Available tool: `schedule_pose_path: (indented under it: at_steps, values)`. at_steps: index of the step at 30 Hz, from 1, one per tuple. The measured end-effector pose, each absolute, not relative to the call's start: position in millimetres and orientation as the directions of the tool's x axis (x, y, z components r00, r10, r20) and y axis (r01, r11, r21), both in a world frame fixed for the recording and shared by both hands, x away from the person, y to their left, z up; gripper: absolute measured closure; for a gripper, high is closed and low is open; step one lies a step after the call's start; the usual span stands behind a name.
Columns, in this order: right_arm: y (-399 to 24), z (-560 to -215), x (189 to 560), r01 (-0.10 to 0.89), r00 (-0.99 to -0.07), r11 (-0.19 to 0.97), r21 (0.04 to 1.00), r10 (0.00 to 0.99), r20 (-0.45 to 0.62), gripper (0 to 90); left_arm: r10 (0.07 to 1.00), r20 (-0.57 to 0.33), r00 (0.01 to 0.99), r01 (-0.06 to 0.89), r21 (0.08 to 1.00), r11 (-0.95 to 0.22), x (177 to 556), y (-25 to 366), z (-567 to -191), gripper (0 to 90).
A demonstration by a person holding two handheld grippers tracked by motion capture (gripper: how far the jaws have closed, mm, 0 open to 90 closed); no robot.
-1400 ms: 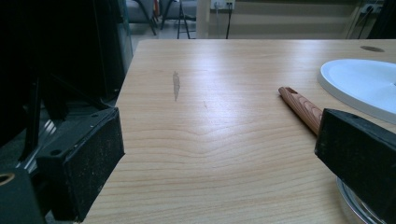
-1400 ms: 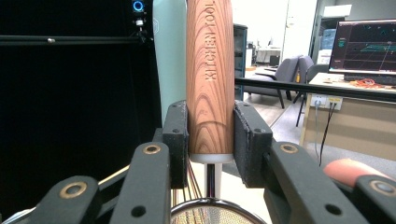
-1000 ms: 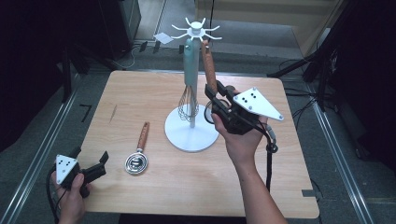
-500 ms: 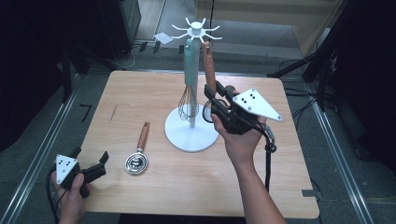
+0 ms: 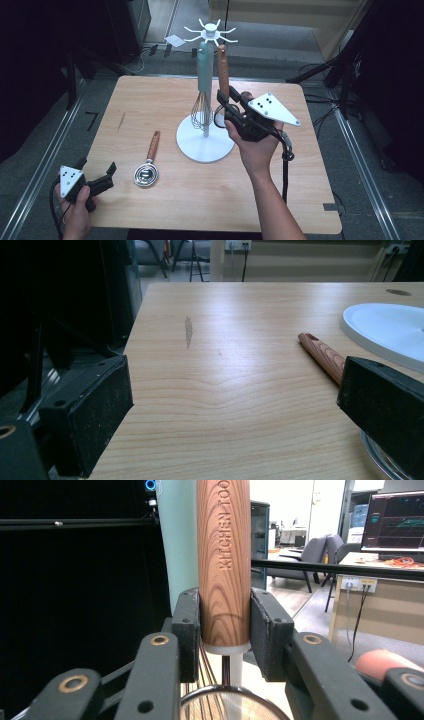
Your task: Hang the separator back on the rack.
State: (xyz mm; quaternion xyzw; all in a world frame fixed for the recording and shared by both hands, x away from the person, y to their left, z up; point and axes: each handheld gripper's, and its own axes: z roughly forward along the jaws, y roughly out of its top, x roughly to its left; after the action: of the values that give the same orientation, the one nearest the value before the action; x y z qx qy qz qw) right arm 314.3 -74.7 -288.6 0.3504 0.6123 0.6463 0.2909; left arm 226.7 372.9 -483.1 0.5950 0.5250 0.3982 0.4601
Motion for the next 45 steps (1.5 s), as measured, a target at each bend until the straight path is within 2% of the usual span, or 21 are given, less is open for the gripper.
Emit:
schedule_pose_path:
  at_steps: [8, 10, 11, 12, 13, 15, 19, 25, 33, 45]
  values:
    - [-75.9, -288.1, 314.5, 0.047, -0.575, -0.075, 0.996, 0.813, 0.088, 71.0, 0.991, -0.007, 0.132, 0.258, 0.966, -0.027, 226.7, 372.8, -483.0, 1.5]
    - [-76.7, -286.7, 315.2, 0.041, -0.57, -0.077, 0.996, 0.817, 0.086, 79.2, 0.991, -0.007, 0.132, 0.259, 0.965, -0.028, 226.6, 372.8, -483.0, 1.5]
    - [-76.7, -286.7, 315.2, 0.041, -0.57, -0.077, 0.996, 0.817, 0.086, 79.2, 0.991, -0.007, 0.132, 0.259, 0.965, -0.028, 226.6, 372.8, -483.0, 1.5]
    - [-76.8, -286.1, 315.5, 0.04, -0.567, -0.078, 0.996, 0.819, 0.086, 82.9, 0.991, -0.007, 0.132, 0.259, 0.965, -0.028, 226.6, 372.8, -483.0, 1.5]
    - [-77.3, -284.7, 316.9, 0.034, -0.562, -0.079, 0.996, 0.823, 0.084, 90.0, 0.991, -0.007, 0.132, 0.259, 0.966, -0.027, 226.7, 372.8, -483.0, 1.5]
    - [-77.7, -284.0, 317.9, 0.029, -0.559, -0.078, 0.997, 0.825, 0.081, 90.0, 0.991, -0.007, 0.132, 0.259, 0.966, -0.028, 226.7, 372.8, -483.0, 1.5]
    - [-76.1, -280.0, 326.5, -0.042, -0.528, -0.058, 0.997, 0.849, 0.028, 90.0, 0.991, -0.004, 0.132, 0.26, 0.965, -0.03, 226.6, 372.6, -483.0, 1.5]
    - [-74.3, -271.3, 337.8, -0.061, -0.514, -0.07, 0.996, 0.857, 0.029, 90.0, 0.991, -0.004, 0.133, 0.26, 0.965, -0.031, 226.5, 372.7, -482.9, 1.5]
    - [-71.5, -248.5, 352.0, -0.088, -0.522, -0.058, 0.994, 0.853, 0.004, 90.0, 0.991, -0.011, 0.131, 0.258, 0.966, -0.023, 226.6, 372.9, -483.1, 1.5]
    - [-66.7, -231.0, 350.6, -0.127, -0.557, -0.043, 0.991, 0.83, -0.035, 90.0, 0.991, -0.008, 0.133, 0.26, 0.965, -0.027, 226.7, 373.0, -483.0, 1.5]
